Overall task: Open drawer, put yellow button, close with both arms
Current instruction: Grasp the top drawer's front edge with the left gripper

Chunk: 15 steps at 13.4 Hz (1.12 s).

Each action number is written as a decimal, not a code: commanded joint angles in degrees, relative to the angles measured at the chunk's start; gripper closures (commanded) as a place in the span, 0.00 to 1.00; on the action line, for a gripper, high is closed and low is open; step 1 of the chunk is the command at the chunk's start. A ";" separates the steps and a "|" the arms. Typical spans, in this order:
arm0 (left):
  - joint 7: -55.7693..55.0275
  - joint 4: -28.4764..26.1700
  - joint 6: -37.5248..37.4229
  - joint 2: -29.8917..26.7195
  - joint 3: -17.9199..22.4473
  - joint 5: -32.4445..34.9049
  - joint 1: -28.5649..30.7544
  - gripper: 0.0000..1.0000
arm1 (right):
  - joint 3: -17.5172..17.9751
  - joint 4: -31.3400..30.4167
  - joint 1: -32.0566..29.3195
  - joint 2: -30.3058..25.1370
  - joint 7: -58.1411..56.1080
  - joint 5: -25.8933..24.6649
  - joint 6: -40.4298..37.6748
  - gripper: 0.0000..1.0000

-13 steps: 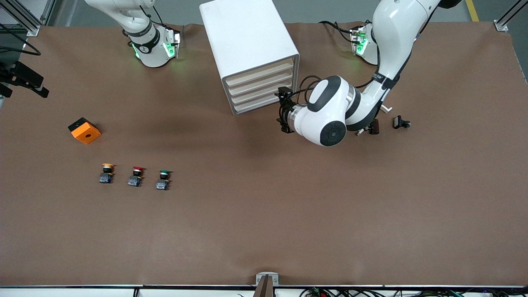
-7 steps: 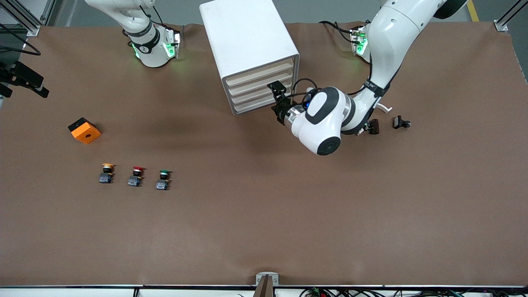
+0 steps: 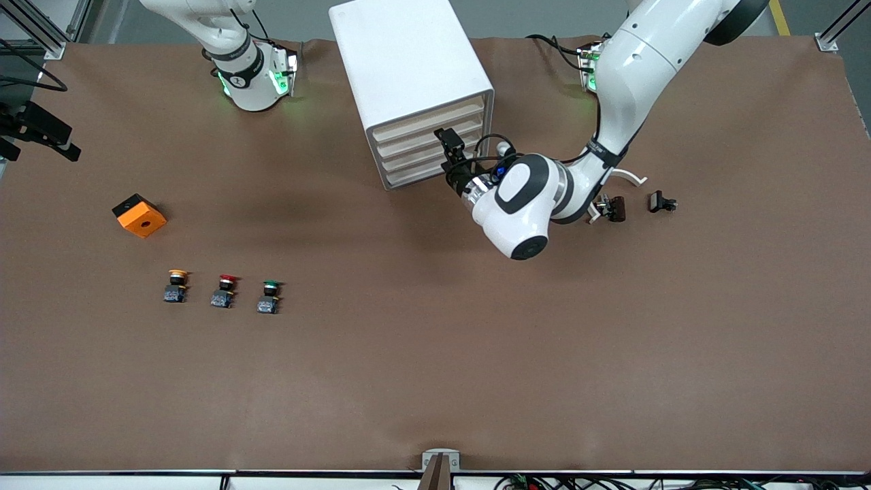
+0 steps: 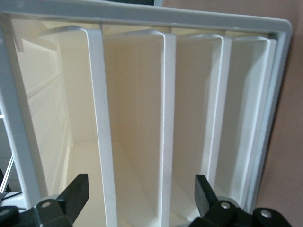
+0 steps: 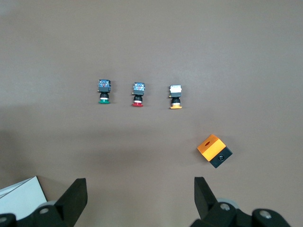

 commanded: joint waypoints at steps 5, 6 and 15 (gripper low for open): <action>-2.93 3.98 -5.83 1.03 0.07 -1.13 -1.05 0.16 | 0.41 -0.89 -1.23 -1.03 -0.73 -0.16 0.40 0.00; -2.85 3.98 -5.92 1.11 0.07 -1.91 -0.53 0.24 | 0.41 -0.89 -1.32 -1.03 -0.73 -0.07 0.40 0.00; -2.41 3.90 -5.92 2.70 0.07 -2.80 -3.07 0.52 | 0.41 -0.97 -1.41 -0.94 -0.73 -0.16 0.40 0.00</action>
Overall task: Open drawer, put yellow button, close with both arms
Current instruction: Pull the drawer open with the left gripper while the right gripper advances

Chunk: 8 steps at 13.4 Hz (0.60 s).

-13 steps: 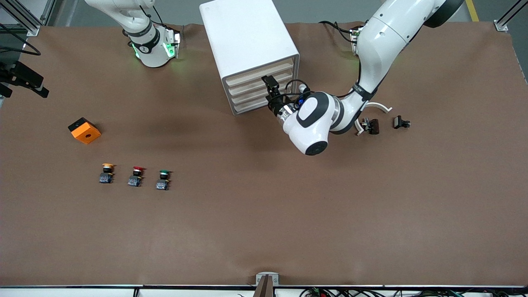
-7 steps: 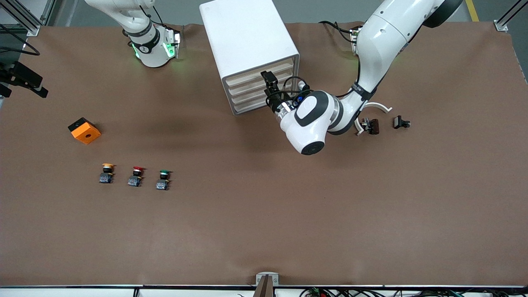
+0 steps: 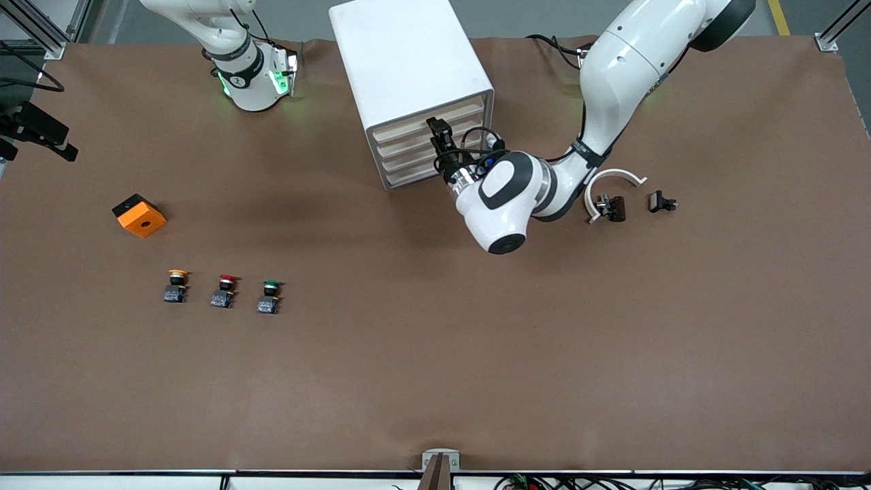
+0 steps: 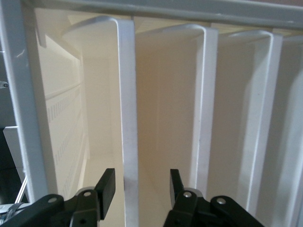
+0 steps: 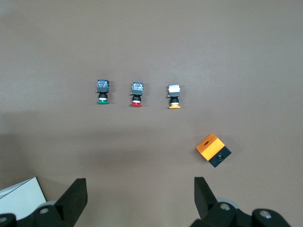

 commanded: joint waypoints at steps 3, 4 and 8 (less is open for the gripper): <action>-0.26 1.25 -0.97 0.50 0.09 -1.12 -0.33 0.65 | 0.69 -0.93 -1.21 -0.94 -0.72 -0.07 0.40 0.00; -0.17 1.25 -0.97 0.50 0.09 -1.12 -0.33 0.81 | 0.69 -0.93 -1.21 -0.94 -0.72 -0.16 0.40 0.00; 0.18 1.33 -0.61 1.03 0.44 -0.86 -0.16 1.00 | 0.69 -0.85 -1.30 -0.94 -0.72 -0.16 0.31 0.00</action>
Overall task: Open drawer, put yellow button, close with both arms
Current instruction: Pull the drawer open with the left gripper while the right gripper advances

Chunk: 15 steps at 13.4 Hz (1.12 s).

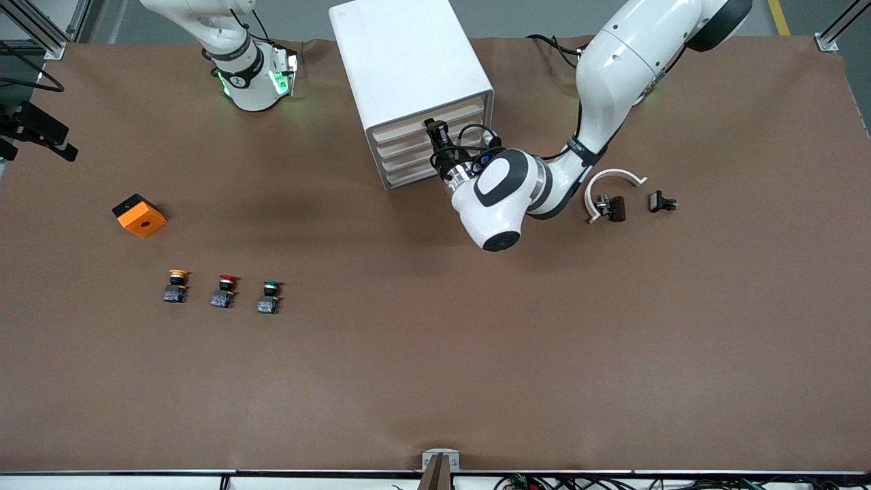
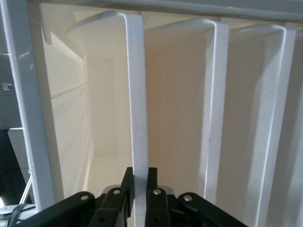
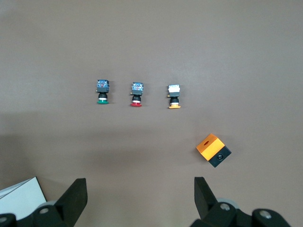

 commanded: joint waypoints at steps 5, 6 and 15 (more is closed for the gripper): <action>0.27 3.69 0.21 1.00 2.70 -0.16 0.73 1.00 | 0.78 1.26 -1.10 4.21 -0.02 -0.59 -0.13 0.00; 0.27 4.48 0.21 1.00 2.89 -0.16 1.08 1.00 | 0.78 1.71 -1.10 5.89 -0.10 -0.68 0.04 0.00; 2.02 10.02 2.58 1.09 5.61 -0.25 4.69 1.00 | 0.87 -4.24 -2.32 19.52 -0.20 -0.33 18.54 0.00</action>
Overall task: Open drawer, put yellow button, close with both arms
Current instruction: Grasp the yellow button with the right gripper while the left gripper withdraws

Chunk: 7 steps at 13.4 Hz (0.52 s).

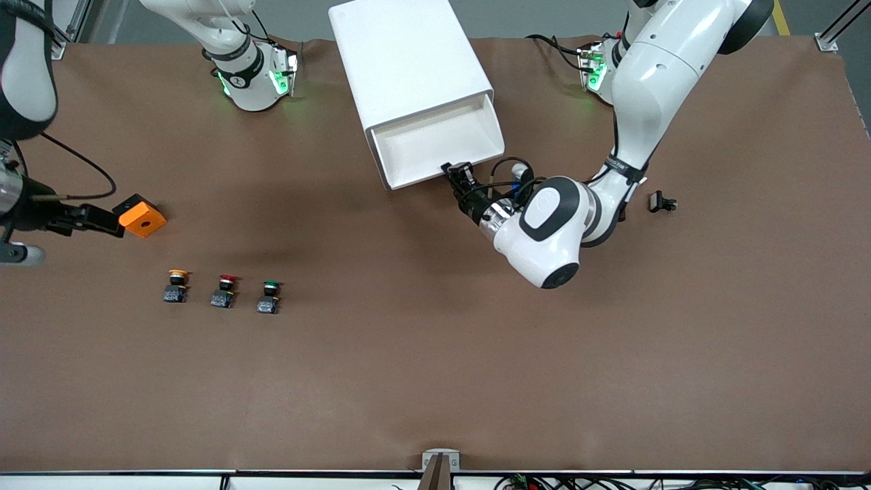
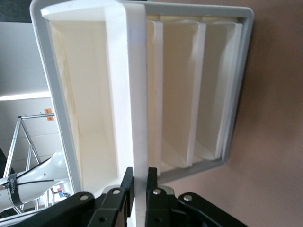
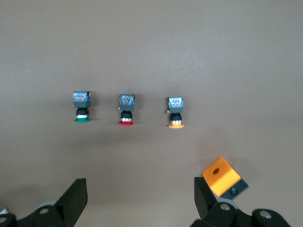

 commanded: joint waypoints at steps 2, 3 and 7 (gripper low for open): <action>1.47 2.85 2.51 0.80 0.55 -0.70 0.64 1.00 | 0.86 -10.84 -3.31 3.63 -0.62 -0.17 18.25 0.00; 1.56 2.94 3.65 0.80 0.55 -0.70 0.82 1.00 | 0.86 -14.79 -4.01 3.99 -0.71 -0.08 24.59 0.00; 4.28 3.56 5.06 0.98 0.73 -0.70 3.10 1.00 | 0.86 -20.64 -5.33 11.00 -2.90 -0.17 40.62 0.00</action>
